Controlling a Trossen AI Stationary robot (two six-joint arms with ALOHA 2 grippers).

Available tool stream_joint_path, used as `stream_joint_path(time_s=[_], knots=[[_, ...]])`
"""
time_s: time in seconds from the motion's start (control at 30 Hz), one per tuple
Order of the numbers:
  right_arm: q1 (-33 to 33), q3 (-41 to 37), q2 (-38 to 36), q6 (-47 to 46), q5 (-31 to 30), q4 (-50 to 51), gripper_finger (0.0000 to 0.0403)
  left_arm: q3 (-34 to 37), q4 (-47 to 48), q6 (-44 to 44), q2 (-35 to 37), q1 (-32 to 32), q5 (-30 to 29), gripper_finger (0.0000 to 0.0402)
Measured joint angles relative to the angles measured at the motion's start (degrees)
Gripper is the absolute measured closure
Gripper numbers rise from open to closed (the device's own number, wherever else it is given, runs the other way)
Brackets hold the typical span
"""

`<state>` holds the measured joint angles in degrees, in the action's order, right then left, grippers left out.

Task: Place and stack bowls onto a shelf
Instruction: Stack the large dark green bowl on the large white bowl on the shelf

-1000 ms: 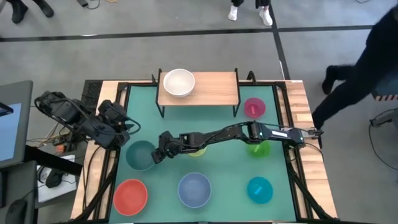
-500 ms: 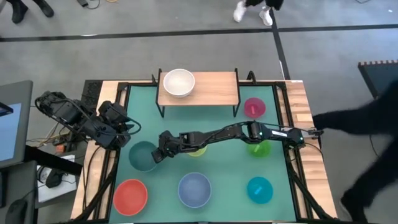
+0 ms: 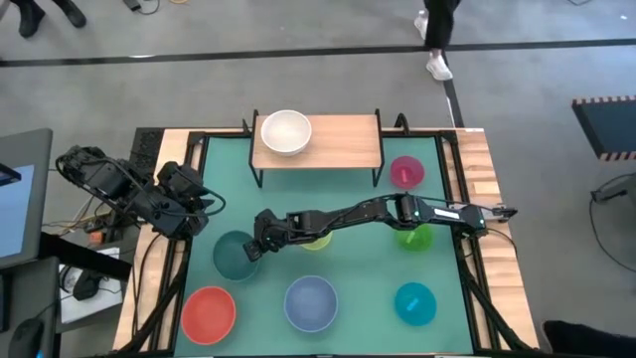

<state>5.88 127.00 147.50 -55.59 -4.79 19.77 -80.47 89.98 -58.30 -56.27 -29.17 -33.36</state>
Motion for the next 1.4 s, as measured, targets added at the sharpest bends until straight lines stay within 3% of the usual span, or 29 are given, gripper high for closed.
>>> stream_joint_path(time_s=[0.27, 0.67, 0.93, 1.13, 1.4], knots=[[0.40, 0.11, -1.60, 1.10, -2.66, 0.14, 0.0374, 0.00, 0.02, 0.01, 0.02, -0.02, 1.77, 0.0281], [1.19, 7.77, -7.71, 8.50, -12.76, 20.59, 0.0374, 0.00, -0.20, 0.02, 0.02, -0.02, 4.69, 0.0281], [1.87, 7.80, -14.81, 10.02, -21.55, 28.44, 0.0374, 0.00, -7.80, 4.52, 0.01, -0.02, 4.48, 0.0281], [1.58, 7.77, -16.57, 11.15, -26.69, 31.93, 0.0374, -0.04, -13.10, 7.06, -1.22, 0.82, 0.13, 0.0253], [2.84, 7.69, -18.17, 11.27, -31.59, 35.41, 0.0374, -0.07, -14.50, 11.02, -6.44, 6.80, -0.63, 0.0217]])
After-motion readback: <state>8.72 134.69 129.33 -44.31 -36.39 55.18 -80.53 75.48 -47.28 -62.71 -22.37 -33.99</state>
